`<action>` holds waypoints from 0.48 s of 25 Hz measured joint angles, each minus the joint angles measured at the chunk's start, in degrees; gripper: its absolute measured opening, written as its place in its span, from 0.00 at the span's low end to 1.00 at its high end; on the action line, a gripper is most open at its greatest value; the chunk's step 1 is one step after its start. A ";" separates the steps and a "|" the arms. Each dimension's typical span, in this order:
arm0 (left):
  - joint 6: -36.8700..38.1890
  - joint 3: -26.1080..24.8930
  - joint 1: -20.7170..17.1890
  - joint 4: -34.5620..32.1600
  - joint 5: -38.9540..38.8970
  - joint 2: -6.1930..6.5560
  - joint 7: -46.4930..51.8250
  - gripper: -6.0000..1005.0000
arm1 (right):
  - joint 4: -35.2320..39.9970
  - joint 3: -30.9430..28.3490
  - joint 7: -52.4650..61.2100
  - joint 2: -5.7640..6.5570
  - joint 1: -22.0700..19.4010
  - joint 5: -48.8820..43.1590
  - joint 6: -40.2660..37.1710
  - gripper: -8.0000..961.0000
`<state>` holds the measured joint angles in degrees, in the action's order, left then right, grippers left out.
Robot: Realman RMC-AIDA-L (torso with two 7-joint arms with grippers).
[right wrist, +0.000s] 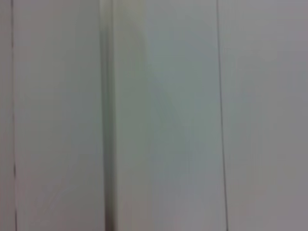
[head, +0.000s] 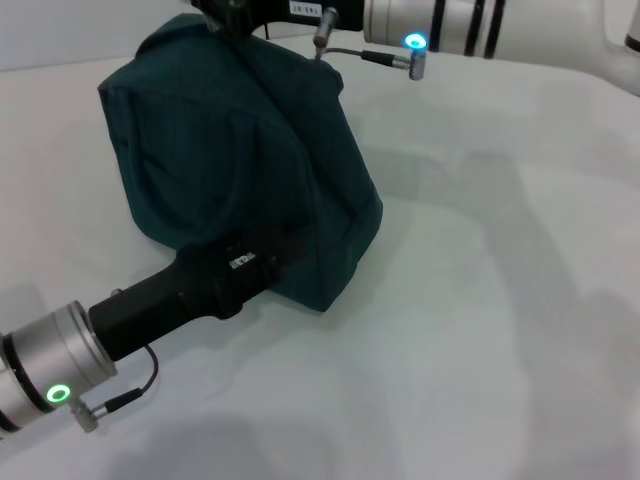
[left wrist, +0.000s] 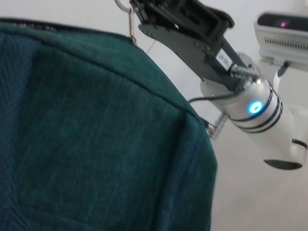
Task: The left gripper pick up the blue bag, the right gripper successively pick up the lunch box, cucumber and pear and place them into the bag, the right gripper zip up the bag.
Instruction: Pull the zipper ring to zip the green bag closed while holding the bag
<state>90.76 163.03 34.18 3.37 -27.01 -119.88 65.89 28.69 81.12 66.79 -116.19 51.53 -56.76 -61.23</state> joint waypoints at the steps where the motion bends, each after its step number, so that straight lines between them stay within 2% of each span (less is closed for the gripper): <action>1: -0.36 0.00 -0.03 -0.34 0.12 0.00 -0.45 0.51 | -0.20 0.18 0.38 0.00 0.33 0.22 0.49 0.02; 7: -2.04 0.01 -1.19 -2.04 -2.06 -0.22 -4.16 0.51 | -0.30 4.82 1.91 0.00 0.61 3.62 1.43 0.02; 12: -3.32 0.01 -2.01 -4.28 -4.32 -0.06 -6.96 0.51 | 0.12 8.55 5.31 0.11 0.08 4.10 -1.71 0.02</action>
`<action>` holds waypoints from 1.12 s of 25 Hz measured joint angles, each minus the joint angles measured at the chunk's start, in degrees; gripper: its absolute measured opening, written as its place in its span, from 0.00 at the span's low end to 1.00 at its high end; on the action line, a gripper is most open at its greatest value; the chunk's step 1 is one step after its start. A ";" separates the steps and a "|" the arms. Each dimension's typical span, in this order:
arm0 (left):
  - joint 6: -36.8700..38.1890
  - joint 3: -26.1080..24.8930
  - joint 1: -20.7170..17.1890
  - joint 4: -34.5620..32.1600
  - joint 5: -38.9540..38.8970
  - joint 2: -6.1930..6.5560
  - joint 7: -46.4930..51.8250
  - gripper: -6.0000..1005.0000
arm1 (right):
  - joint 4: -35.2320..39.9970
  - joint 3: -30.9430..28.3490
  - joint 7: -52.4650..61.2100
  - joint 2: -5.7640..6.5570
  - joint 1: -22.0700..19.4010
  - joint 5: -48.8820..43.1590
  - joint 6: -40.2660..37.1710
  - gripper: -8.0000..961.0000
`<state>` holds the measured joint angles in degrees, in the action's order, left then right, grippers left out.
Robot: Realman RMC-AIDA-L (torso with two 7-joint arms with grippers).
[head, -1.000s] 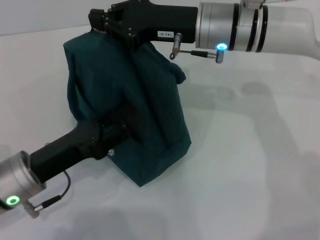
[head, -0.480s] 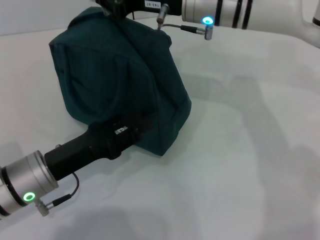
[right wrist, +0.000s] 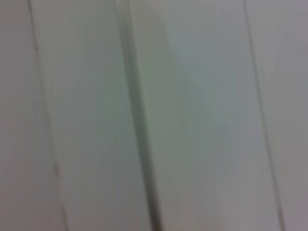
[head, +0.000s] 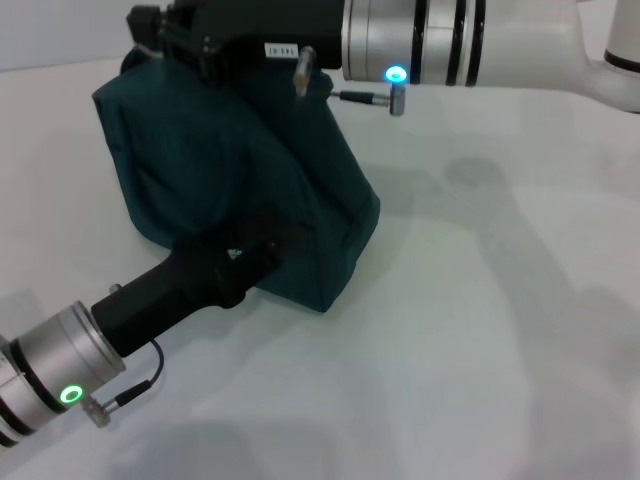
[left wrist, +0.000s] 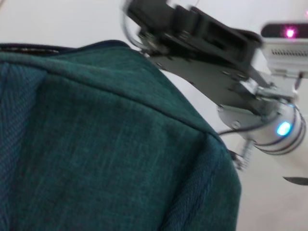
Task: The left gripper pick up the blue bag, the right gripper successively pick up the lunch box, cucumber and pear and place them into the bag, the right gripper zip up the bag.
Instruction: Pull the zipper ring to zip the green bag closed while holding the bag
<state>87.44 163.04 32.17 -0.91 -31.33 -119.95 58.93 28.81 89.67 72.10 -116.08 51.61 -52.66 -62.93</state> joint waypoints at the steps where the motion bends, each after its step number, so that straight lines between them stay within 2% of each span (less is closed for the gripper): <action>1: -0.02 0.00 -0.01 0.06 -0.32 0.02 -0.06 0.51 | 0.00 0.30 0.83 0.04 -0.15 -0.05 -0.97 0.02; 8: 0.01 -0.08 -0.01 1.55 -2.07 0.39 0.14 0.51 | 0.74 0.70 2.22 -0.06 -1.15 -0.14 -5.17 0.02; 17: 0.60 -0.10 -0.77 6.51 -5.13 0.57 1.48 0.51 | 2.83 0.57 1.66 -0.03 -1.22 -0.26 -3.01 0.02; 28: 3.97 -0.10 -4.26 11.91 -7.94 0.84 3.51 0.51 | 2.89 -1.04 0.46 0.44 -2.96 -0.29 -1.95 0.02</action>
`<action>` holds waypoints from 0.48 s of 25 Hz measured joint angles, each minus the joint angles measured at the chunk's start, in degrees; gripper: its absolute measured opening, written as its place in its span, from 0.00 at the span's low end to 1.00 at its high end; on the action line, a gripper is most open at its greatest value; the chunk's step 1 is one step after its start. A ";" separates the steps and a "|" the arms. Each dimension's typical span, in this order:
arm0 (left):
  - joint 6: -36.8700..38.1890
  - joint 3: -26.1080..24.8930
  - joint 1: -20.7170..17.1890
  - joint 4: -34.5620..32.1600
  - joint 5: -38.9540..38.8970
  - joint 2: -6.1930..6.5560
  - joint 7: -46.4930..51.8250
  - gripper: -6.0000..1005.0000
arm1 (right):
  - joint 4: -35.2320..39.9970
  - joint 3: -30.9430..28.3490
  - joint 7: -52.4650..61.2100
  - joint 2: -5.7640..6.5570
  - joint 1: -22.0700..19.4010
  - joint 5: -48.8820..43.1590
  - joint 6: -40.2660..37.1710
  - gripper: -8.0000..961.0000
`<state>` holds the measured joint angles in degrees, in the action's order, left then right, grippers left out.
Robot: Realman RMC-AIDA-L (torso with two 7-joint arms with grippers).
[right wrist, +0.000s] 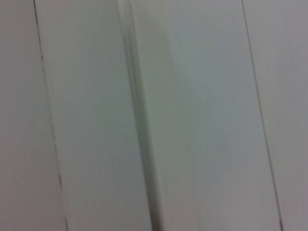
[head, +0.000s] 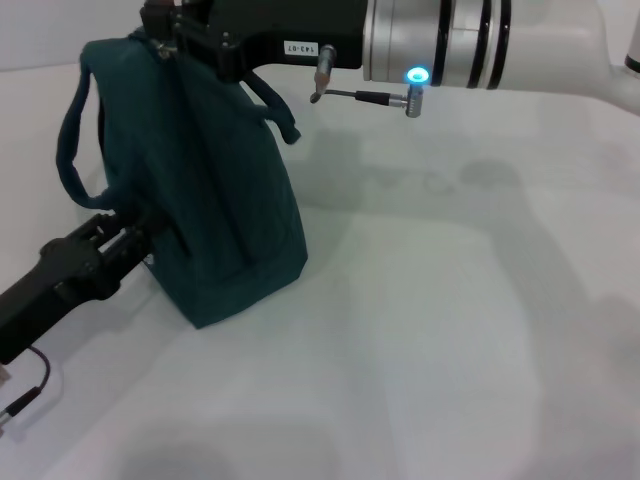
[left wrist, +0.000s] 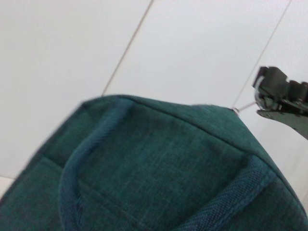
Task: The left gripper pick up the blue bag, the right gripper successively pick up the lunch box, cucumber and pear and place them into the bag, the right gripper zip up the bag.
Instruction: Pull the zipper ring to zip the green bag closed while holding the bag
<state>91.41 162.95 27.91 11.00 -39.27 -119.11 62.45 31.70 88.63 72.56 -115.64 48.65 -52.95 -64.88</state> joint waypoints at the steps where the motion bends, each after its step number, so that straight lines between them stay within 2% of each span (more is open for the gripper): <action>1: 0.21 0.00 -0.06 0.19 -0.16 0.00 0.10 0.51 | 0.00 -0.03 -0.04 0.03 -0.02 0.00 -0.44 0.02; 5: 0.66 0.00 0.25 1.17 -0.36 -0.10 0.62 0.51 | 0.31 -0.04 0.00 0.08 -0.50 -0.01 -3.39 0.02; 12: 0.72 0.00 0.49 2.23 -0.71 -0.01 0.84 0.51 | 5.68 -0.04 0.24 0.18 -5.16 -0.08 -5.42 0.02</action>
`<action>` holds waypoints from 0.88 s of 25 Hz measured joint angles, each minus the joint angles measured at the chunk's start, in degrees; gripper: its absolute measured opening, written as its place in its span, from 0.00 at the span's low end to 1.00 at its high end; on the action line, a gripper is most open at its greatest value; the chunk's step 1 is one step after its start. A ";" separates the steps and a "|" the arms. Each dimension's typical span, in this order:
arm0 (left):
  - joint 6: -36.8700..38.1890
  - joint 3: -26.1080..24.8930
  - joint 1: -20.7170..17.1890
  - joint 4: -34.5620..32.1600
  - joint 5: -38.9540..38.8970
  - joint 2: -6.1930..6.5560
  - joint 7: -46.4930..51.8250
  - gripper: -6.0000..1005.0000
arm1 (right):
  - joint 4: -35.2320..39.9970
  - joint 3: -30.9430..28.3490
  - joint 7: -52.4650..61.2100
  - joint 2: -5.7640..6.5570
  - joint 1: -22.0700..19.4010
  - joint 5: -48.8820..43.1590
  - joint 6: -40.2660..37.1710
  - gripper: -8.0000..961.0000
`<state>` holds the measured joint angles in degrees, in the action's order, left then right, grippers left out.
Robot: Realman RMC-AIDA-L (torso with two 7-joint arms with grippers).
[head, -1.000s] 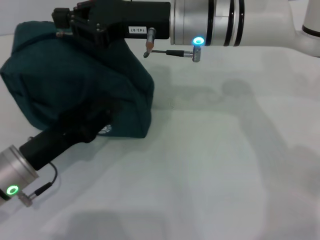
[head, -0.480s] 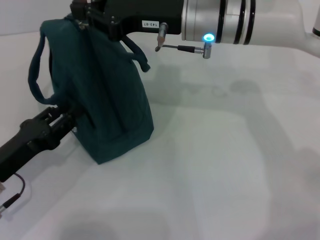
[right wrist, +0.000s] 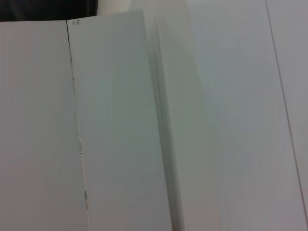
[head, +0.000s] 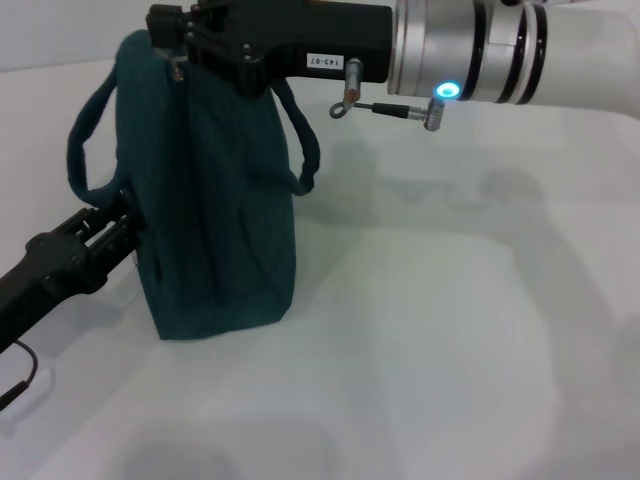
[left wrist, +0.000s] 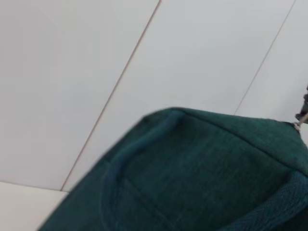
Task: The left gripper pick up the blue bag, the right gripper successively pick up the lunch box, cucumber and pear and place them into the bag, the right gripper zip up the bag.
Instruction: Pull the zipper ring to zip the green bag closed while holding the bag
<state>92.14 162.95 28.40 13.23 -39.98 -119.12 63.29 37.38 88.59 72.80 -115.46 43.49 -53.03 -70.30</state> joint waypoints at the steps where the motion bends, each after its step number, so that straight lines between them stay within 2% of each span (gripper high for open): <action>1: 0.03 0.00 0.00 0.16 -0.02 -0.03 0.18 0.51 | 0.26 0.01 0.00 0.01 -0.33 -0.01 -0.02 0.02; 10: 1.22 0.02 0.09 2.29 -0.03 0.13 1.32 0.51 | -1.68 0.04 -0.31 0.06 -0.08 -1.28 1.06 0.02; 17: 11.96 0.01 -0.44 8.15 -1.06 0.08 3.81 0.51 | -2.79 0.50 -0.36 -0.14 0.06 -3.01 2.91 0.02; 22: 16.07 0.09 -0.27 10.09 -0.54 -0.53 7.57 0.51 | -5.36 0.28 -0.55 -0.22 1.12 -3.04 3.22 0.02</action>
<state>108.20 163.04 28.13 23.33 -40.52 -119.65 70.85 32.02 88.87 72.25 -115.68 44.61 -56.07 -67.09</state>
